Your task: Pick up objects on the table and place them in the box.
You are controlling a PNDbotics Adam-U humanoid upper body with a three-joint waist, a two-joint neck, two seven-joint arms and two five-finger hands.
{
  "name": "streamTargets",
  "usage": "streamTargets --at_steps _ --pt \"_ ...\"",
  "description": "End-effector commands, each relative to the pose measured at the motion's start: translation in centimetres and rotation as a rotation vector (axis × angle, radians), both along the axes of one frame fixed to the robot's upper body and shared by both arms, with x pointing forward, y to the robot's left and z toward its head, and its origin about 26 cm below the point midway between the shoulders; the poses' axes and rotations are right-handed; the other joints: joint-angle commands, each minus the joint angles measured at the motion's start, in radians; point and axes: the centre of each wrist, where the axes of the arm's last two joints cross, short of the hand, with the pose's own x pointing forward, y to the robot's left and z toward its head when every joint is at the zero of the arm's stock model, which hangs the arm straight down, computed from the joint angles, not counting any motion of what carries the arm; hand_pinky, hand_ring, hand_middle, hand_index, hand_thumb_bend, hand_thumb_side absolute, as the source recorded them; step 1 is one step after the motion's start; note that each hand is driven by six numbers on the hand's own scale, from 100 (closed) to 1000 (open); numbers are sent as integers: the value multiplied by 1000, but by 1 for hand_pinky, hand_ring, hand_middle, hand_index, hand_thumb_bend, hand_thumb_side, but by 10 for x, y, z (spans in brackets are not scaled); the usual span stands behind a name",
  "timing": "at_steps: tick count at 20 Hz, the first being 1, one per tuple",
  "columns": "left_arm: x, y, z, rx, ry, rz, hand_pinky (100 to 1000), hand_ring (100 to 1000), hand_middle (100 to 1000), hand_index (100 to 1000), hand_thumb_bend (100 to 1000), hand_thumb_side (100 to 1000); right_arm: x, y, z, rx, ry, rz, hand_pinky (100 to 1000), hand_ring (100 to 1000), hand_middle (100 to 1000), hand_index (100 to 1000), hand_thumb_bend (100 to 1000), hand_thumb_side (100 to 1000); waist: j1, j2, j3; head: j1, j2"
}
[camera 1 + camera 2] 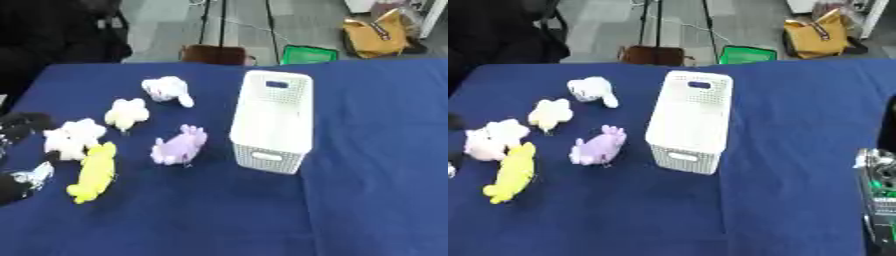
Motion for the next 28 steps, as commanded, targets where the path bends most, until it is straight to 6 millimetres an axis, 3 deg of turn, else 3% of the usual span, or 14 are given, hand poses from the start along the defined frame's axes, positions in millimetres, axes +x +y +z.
streamTargets --at_steps 1,4,5,6,7,8,10,11,13,16,17,19,22,28 --pt "4 -12 9 5 -60 37 883 880 853 940 100 1000 -3 1 4 -4 -15 14 838 886 753 824 100 1000 4 -18 6 8 -1" --pt "11 -32 6 -2 -69 83 875 883 853 935 100 1000 -3 1 2 -2 -5 17 838 886 752 825 100 1000 8 -25 15 6 2" --pt "13 -36 4 1 -51 101 865 906 868 941 160 1000 -3 1 1 -1 -5 17 837 885 749 822 100 1000 9 -27 16 6 4" --pt "14 -41 2 -3 -26 125 865 906 868 941 160 1000 -3 1 1 3 -6 16 837 885 749 822 100 1000 9 -28 19 6 7" --pt "15 -45 1 0 -2 138 906 948 885 953 381 1000 -3 1 1 6 -6 14 837 886 746 816 100 1000 9 -29 20 6 8" --pt "16 -49 -1 -10 32 134 906 948 885 953 320 1000 -3 1 0 11 -5 14 837 886 746 816 100 1000 9 -29 22 6 8" --pt "17 -52 -2 -30 78 123 910 959 893 957 368 1000 -4 1 0 15 -2 13 837 886 744 813 100 1000 8 -29 25 5 8" --pt "17 -53 -3 -42 98 117 893 967 893 990 463 951 -4 1 -1 17 -2 14 837 885 738 801 100 1000 8 -29 25 6 6" --pt "18 -55 -6 -90 151 93 881 975 908 989 402 885 -3 2 -1 23 -4 18 837 885 735 798 100 1000 7 -27 26 7 2" --pt "18 -56 -6 -159 200 65 881 974 909 990 396 880 -3 3 -1 28 -4 23 836 885 734 798 100 1000 7 -25 28 7 0" --pt "18 -56 -7 -172 210 61 878 960 912 983 329 817 -3 3 -1 29 -4 24 836 885 733 797 100 1000 7 -24 27 6 -1" --pt "19 -58 -9 -197 236 54 865 953 917 983 342 763 -3 4 -1 30 -6 28 836 885 731 791 100 1000 5 -22 26 6 -2" --pt "25 -59 -14 -185 268 74 852 939 914 985 397 768 -3 5 0 33 -9 35 836 885 729 790 100 1000 2 -18 20 6 -3" --pt "31 -61 -16 -64 241 183 826 912 895 988 356 796 -3 6 1 39 -11 40 836 885 727 786 100 1000 -1 -18 17 4 -3"
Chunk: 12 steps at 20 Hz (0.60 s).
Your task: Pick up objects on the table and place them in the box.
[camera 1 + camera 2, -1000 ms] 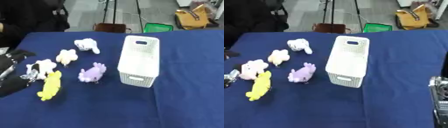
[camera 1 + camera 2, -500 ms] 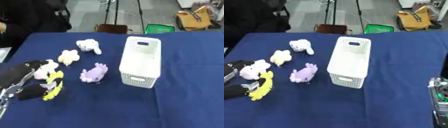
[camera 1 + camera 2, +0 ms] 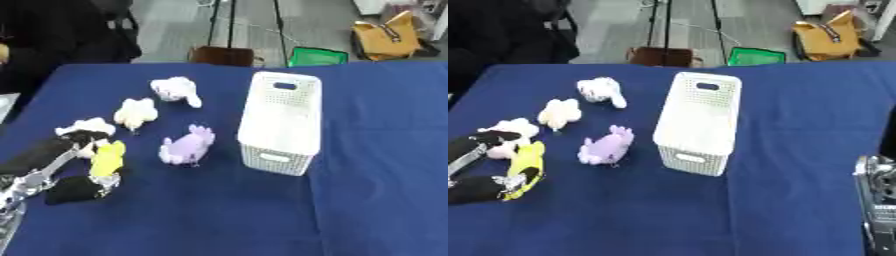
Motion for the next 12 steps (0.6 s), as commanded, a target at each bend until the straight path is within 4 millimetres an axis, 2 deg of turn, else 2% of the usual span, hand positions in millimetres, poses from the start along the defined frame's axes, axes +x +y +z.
streamTargets --at_steps 1,5,9,11,12 --pt "2 0 6 86 -29 63 824 909 893 990 354 804 -2 2 8 5 -31 13 836 885 726 785 100 1000 -2 -15 0 0 -5" --pt "7 -4 -1 134 -10 105 826 908 892 991 357 808 -2 3 8 11 -35 16 836 884 725 783 100 1000 -3 -16 -4 0 -7" --pt "12 -6 -6 140 3 124 826 908 885 989 286 790 -2 3 8 15 -37 17 836 885 724 782 100 1000 -4 -16 -7 2 -11" --pt "14 -6 -8 143 3 129 826 909 886 989 283 788 -2 3 8 17 -37 18 836 885 724 782 100 1000 -4 -17 -8 2 -11" --pt "15 -6 -9 141 4 130 830 915 893 987 284 759 -2 3 8 19 -38 17 836 885 723 781 100 1000 -4 -16 -8 3 -12"
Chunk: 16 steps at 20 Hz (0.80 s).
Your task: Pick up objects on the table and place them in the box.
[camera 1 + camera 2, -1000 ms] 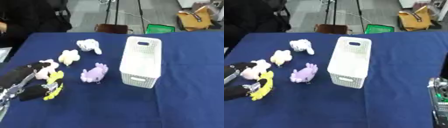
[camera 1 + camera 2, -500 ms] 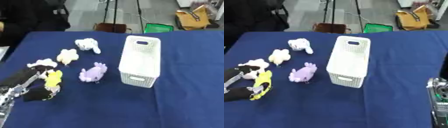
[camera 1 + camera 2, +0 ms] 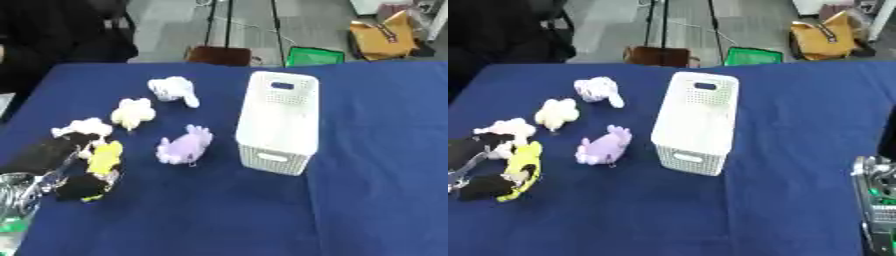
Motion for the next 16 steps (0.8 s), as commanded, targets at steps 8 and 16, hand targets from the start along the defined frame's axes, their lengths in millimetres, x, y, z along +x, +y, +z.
streamTargets --at_steps 8,16 --pt "6 3 0 -9 16 12 830 921 899 984 395 716 -2 1 8 6 -33 9 837 885 722 777 100 1000 -2 -13 -4 4 -13" --pt "11 6 -9 -6 46 44 825 922 903 984 427 709 -2 2 8 8 -35 12 837 885 718 772 100 1000 -5 -11 -10 6 -17"
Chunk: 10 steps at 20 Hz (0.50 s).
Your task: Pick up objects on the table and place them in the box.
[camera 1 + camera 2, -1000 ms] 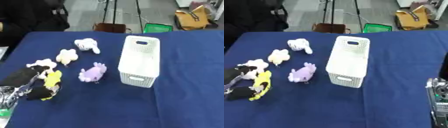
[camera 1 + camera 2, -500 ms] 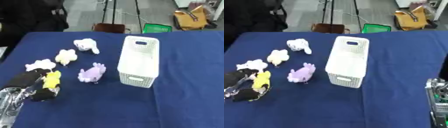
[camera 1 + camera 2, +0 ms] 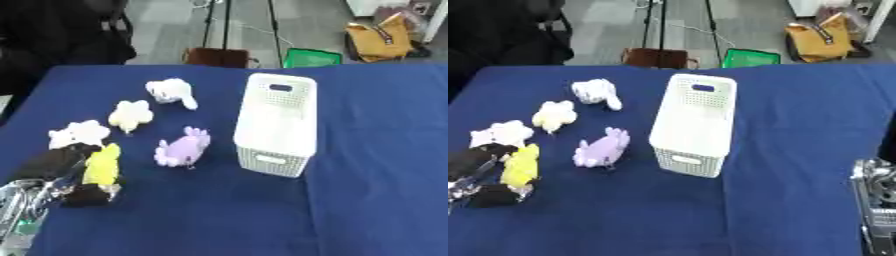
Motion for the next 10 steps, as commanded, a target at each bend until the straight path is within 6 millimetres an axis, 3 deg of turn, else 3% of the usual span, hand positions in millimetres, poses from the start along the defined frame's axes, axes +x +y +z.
streamTargets --at_steps 1,10 --pt "2 3 6 6 -13 24 825 922 903 984 427 709 -2 2 8 -1 -33 13 837 885 718 772 100 1000 -2 -14 0 3 -9" --pt "9 5 -2 105 -14 60 815 916 903 990 367 739 -2 2 9 3 -37 17 836 884 713 766 100 1000 -3 -10 -7 5 -11"
